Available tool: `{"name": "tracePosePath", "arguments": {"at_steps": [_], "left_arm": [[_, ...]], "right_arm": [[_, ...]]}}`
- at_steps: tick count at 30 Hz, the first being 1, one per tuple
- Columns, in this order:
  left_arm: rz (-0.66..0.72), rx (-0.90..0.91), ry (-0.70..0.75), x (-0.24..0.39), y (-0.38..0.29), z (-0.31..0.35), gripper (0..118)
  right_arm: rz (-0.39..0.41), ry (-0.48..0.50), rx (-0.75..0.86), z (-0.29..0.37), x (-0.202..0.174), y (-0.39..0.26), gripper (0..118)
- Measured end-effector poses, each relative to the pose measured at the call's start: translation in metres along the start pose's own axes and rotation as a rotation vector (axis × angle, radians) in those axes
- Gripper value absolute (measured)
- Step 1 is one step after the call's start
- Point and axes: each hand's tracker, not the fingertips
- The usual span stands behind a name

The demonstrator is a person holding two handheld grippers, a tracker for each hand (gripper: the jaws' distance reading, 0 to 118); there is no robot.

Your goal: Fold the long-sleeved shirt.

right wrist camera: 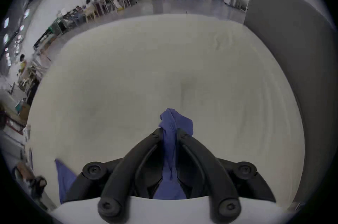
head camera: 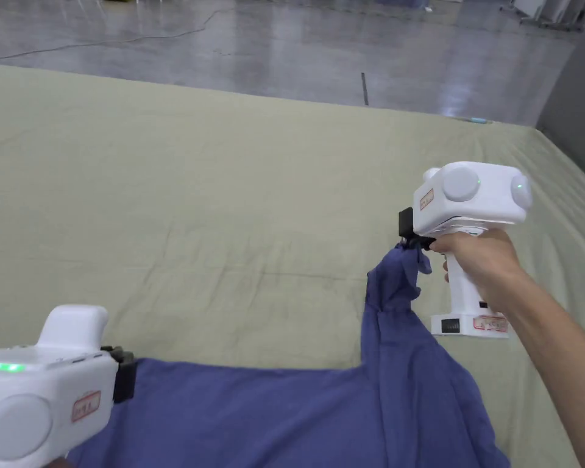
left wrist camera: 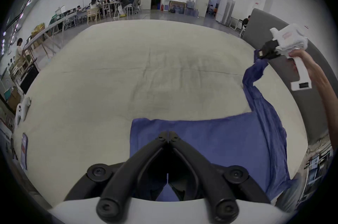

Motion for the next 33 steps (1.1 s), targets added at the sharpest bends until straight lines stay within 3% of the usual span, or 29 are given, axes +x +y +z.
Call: {"name": "tracePosePath", "arguments": {"at_steps": [4, 8, 15, 19, 21, 22, 23, 24, 27, 29, 30, 31, 32, 33], "left_arm": [[0.002, 0.012, -0.025, 0.0, -0.02, 0.035, 0], [0.007, 0.013, -0.042, 0.0, -0.04, 0.062, 0], [0.006, -0.009, -0.071, 0.001, -0.068, 0.087, 0], [0.018, -0.031, -0.085, 0.003, -0.075, 0.086, 0], [0.016, -0.035, -0.087, 0.004, -0.075, 0.086, 0], [0.012, -0.035, -0.088, 0.004, -0.075, 0.087, 0], [0.008, -0.035, -0.09, 0.004, -0.074, 0.089, 0], [0.006, -0.031, -0.092, 0.005, -0.073, 0.092, 0], [0.009, -0.011, -0.092, 0.003, -0.069, 0.099, 0], [0.01, -0.004, -0.093, 0.005, -0.068, 0.101, 0], [0.013, -0.002, -0.094, 0.004, -0.069, 0.101, 0], [0.015, -0.003, -0.097, 0.003, -0.069, 0.101, 0], [0.017, -0.003, -0.097, 0.004, -0.069, 0.101, 0], [0.023, -0.002, -0.091, 0.004, -0.07, 0.1, 0]], "right_arm": [[0.035, 0.026, 0.031, 0.099, -0.012, -0.068, 13], [0.13, 0.004, 0.009, 0.148, -0.027, -0.146, 13], [0.174, -0.029, -0.206, 0.125, -0.028, -0.263, 13], [0.114, -0.004, -0.319, 0.096, -0.022, -0.292, 14], [0.112, -0.019, -0.333, 0.091, -0.02, -0.296, 35], [0.108, -0.014, -0.331, 0.099, -0.02, -0.299, 74], [0.106, -0.016, -0.323, 0.107, -0.019, -0.3, 103], [0.102, -0.018, -0.281, 0.115, -0.017, -0.299, 117], [0.05, -0.011, -0.114, 0.154, -0.011, -0.285, 118], [-0.013, -0.027, -0.044, 0.171, -0.004, -0.277, 110], [-0.05, -0.019, -0.002, 0.182, -0.003, -0.273, 92], [-0.067, -0.001, 0.018, 0.188, 0.0, -0.27, 36], [-0.069, 0.012, 0.03, 0.192, 0.002, -0.268, 3], [-0.062, -0.006, 0.029, 0.193, 0.003, -0.266, 3]]}}
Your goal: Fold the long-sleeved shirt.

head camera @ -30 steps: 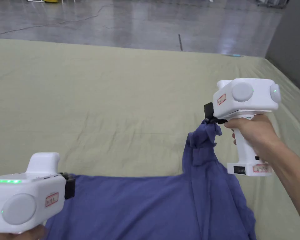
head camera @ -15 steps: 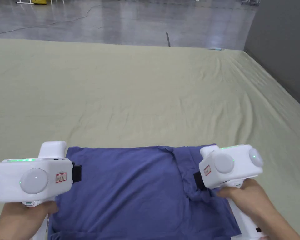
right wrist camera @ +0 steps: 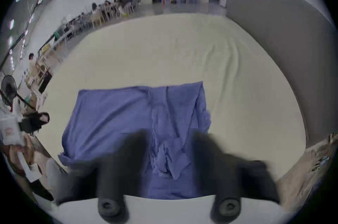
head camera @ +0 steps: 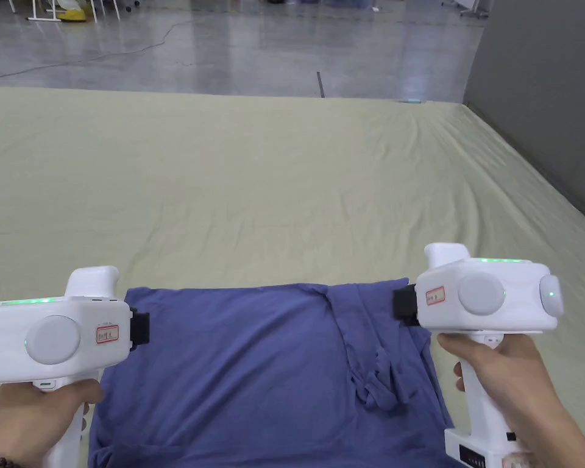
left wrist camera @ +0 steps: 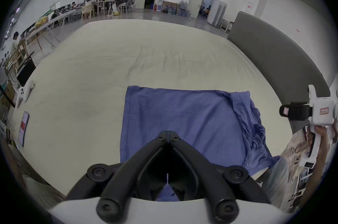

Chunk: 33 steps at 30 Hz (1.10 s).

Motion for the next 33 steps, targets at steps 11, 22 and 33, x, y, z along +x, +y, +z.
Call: {"name": "tracePosePath", "arguments": {"at_steps": [11, 22, 33], "left_arm": [[0.005, -0.015, 0.032, -0.009, 0.028, -0.027, 0], [0.019, -0.298, 0.205, -0.044, 0.115, -0.202, 111], [-0.072, -0.402, 0.255, -0.03, 0.104, -0.24, 21]], "right_arm": [[0.004, 0.027, -0.061, -0.028, -0.001, 0.015, 3], [0.044, 0.037, -0.149, -0.089, -0.015, 0.028, 3], [0.069, 0.008, -0.193, -0.099, -0.004, 0.027, 3]]}}
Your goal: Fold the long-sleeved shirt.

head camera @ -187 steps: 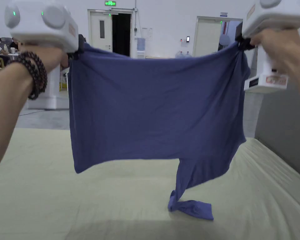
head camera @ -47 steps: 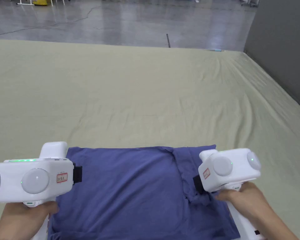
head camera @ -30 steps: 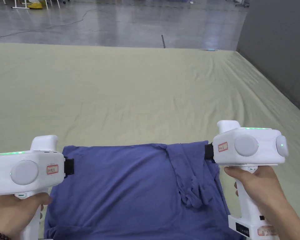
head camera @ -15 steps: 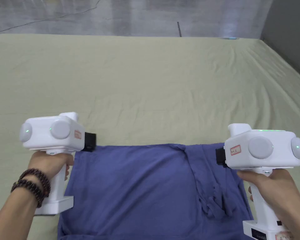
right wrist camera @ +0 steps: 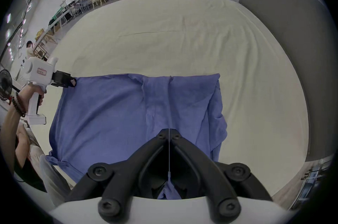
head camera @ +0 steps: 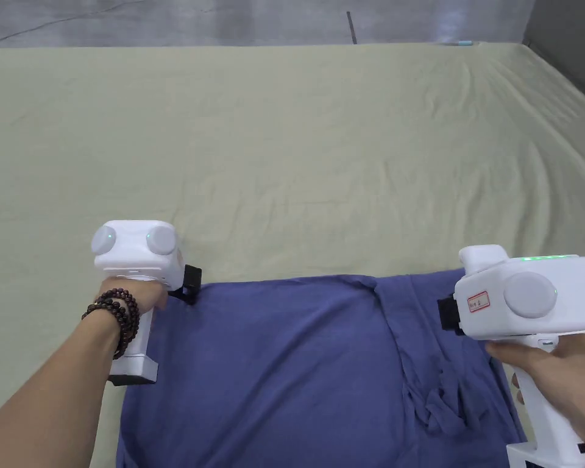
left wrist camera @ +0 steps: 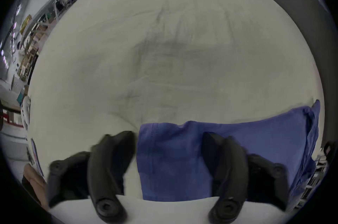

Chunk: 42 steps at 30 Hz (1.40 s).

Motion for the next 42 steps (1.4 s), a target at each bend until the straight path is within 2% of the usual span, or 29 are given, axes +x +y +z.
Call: {"name": "tracePosePath", "arguments": {"at_steps": [1, 2, 3, 5, 12, 13, 14, 15, 16, 19, 21, 25, 28, 30, 34, 35, 36, 37, 38, 42], "left_arm": [[-0.02, 0.014, 0.022, 0.003, -0.001, 0.008, 4], [-0.028, 0.03, 0.02, 0.0, -0.001, 0.014, 4], [-0.016, 0.037, -0.067, 0.0, -0.002, 0.021, 4], [0.015, 0.068, -0.105, 0.0, -0.006, 0.036, 4], [-0.015, 0.115, -0.096, -0.009, -0.005, 0.063, 4], [-0.014, 0.116, -0.098, -0.01, -0.005, 0.064, 4], [-0.013, 0.115, -0.101, -0.012, -0.003, 0.06, 4], [-0.01, 0.117, -0.105, -0.013, -0.003, 0.059, 4], [-0.007, 0.116, -0.108, -0.014, -0.003, 0.058, 4], [0.003, 0.112, -0.116, -0.016, -0.002, 0.05, 4], [0.005, 0.107, -0.12, -0.018, -0.003, 0.047, 4], [0.004, 0.102, -0.119, -0.02, -0.003, 0.04, 4], [0.012, 0.1, -0.126, -0.02, -0.002, 0.038, 4], [0.008, 0.102, -0.124, -0.019, -0.002, 0.038, 4], [0.006, 0.108, -0.126, -0.017, -0.002, 0.037, 4], [0.006, 0.111, -0.127, -0.017, -0.003, 0.038, 4], [0.004, 0.112, -0.128, -0.016, -0.003, 0.038, 4], [0.004, 0.113, -0.128, -0.016, -0.004, 0.039, 4], [0.002, 0.12, -0.127, -0.015, -0.007, 0.042, 4], [0.009, 0.174, -0.133, -0.022, -0.019, 0.065, 4]], "right_arm": [[-0.001, -0.004, -0.001, 0.0, 0.001, 0.0, 3], [-0.002, -0.008, -0.003, -0.001, 0.002, 0.001, 3], [-0.003, -0.013, -0.004, -0.001, 0.004, 0.003, 3], [0.0, -0.014, -0.006, -0.001, 0.007, 0.009, 3], [-0.067, -0.01, -0.002, -0.018, 0.044, 0.082, 3], [-0.079, 0.001, -0.011, -0.024, 0.05, 0.094, 7], [-0.097, 0.011, -0.034, -0.031, 0.056, 0.106, 31], [-0.113, 0.001, -0.048, -0.04, 0.062, 0.115, 69], [-0.123, -0.005, -0.083, -0.048, 0.065, 0.122, 99], [-0.174, -0.026, -0.186, -0.079, 0.076, 0.134, 94], [-0.172, -0.015, -0.199, -0.095, 0.078, 0.135, 93], [-0.183, -0.045, -0.246, -0.117, 0.076, 0.131, 68], [-0.169, -0.068, -0.277, -0.128, 0.073, 0.127, 67], [-0.171, -0.068, -0.294, -0.133, 0.072, 0.123, 62], [-0.236, -0.055, -0.283, -0.146, 0.078, 0.12, 51], [-0.269, -0.024, -0.272, -0.145, 0.078, 0.12, 36], [-0.311, 0.042, -0.265, -0.146, 0.078, 0.119, 14], [-0.278, -0.026, -0.258, -0.143, 0.073, 0.12, 13], [-0.225, -0.045, -0.239, -0.14, 0.068, 0.12, 12], [-0.212, -0.017, -0.163, -0.104, 0.066, 0.113, 12]]}}
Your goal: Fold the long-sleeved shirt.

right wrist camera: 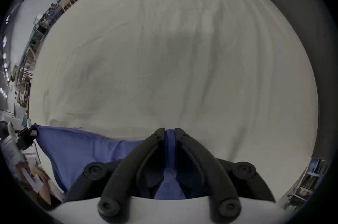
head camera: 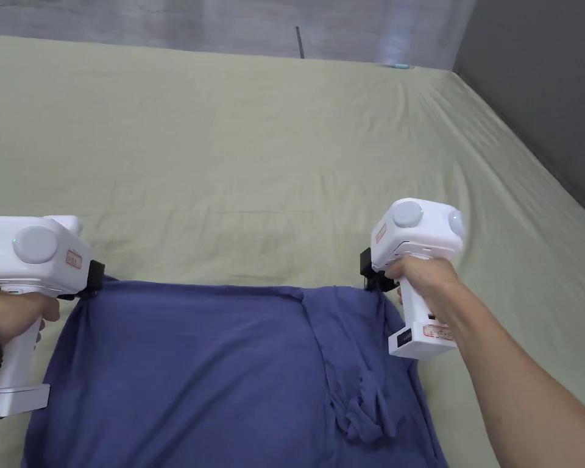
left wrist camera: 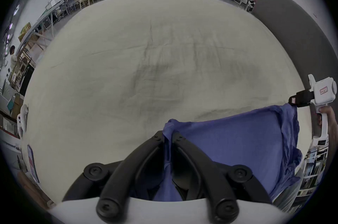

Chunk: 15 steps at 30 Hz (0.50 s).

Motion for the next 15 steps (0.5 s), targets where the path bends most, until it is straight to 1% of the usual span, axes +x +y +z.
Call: {"name": "tracePosePath", "arguments": {"at_steps": [4, 6, 7, 9, 12, 15], "left_arm": [[0.009, 0.093, -0.041, -0.004, -0.022, 0.048, 4], [-0.017, 0.114, -0.038, -0.003, -0.044, 0.073, 4], [-0.04, 0.122, -0.04, -0.002, -0.055, 0.083, 4], [-0.039, 0.16, -0.019, -0.006, -0.085, 0.106, 4], [0.007, 0.191, -0.039, -0.014, -0.131, 0.135, 4], [0.029, 0.206, -0.053, -0.019, -0.179, 0.156, 4]], "right_arm": [[0.024, 0.088, 0.098, 0.068, 0.006, -0.041, 12], [0.072, 0.088, 0.166, 0.107, 0.009, -0.073, 12], [0.079, 0.093, 0.191, 0.122, 0.011, -0.088, 12], [0.086, 0.115, 0.251, 0.151, 0.017, -0.122, 12], [0.101, 0.154, 0.278, 0.181, 0.024, -0.175, 12], [0.124, 0.172, 0.288, 0.196, 0.029, -0.23, 12]]}}
